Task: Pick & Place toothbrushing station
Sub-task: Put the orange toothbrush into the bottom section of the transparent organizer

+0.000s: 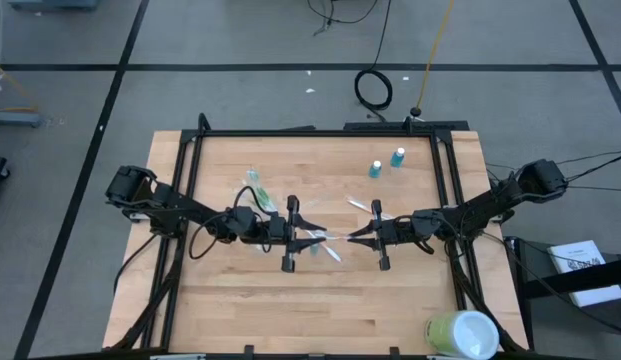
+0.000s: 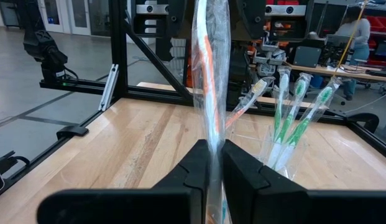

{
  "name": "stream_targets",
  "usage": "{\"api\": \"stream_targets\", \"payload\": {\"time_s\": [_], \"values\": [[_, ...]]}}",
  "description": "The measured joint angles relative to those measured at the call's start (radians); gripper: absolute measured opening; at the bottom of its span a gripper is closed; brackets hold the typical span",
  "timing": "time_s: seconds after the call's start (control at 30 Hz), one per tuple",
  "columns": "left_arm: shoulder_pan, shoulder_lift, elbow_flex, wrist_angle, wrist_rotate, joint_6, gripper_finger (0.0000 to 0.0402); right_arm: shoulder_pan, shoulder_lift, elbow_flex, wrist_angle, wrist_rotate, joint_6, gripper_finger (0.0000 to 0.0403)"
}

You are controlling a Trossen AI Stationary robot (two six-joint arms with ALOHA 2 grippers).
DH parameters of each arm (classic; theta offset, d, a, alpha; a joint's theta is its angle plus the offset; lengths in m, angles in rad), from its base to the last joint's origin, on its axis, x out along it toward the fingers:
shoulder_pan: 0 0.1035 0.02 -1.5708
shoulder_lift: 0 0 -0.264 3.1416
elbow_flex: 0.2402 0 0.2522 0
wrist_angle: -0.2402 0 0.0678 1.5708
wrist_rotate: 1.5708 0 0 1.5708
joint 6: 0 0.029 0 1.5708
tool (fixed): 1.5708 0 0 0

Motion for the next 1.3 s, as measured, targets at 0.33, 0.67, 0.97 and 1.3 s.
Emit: {"api": "stream_targets", "payload": {"time_s": [0.33,0.67,0.97,1.3], "values": [[0.0,0.0,0.0,0.0,0.0,0.001,0.0063,0.0,0.0,0.0,0.0,0.0,0.0,0.0023],[0.0,0.0,0.0,0.0,0.0,0.001,0.0055,0.0,0.0,0.0,0.0,0.0,0.0,0.0024],[0.0,0.0,0.0,0.0,0.0,0.001,0.005,0.0,0.0,0.0,0.0,0.001,0.008,0.0043],[0.0,0.0,0.0,0.001,0.0,0.001,0.0046,0.01,-0.015,0.0,-0.01,0.003,0.017,0.0165]]}}
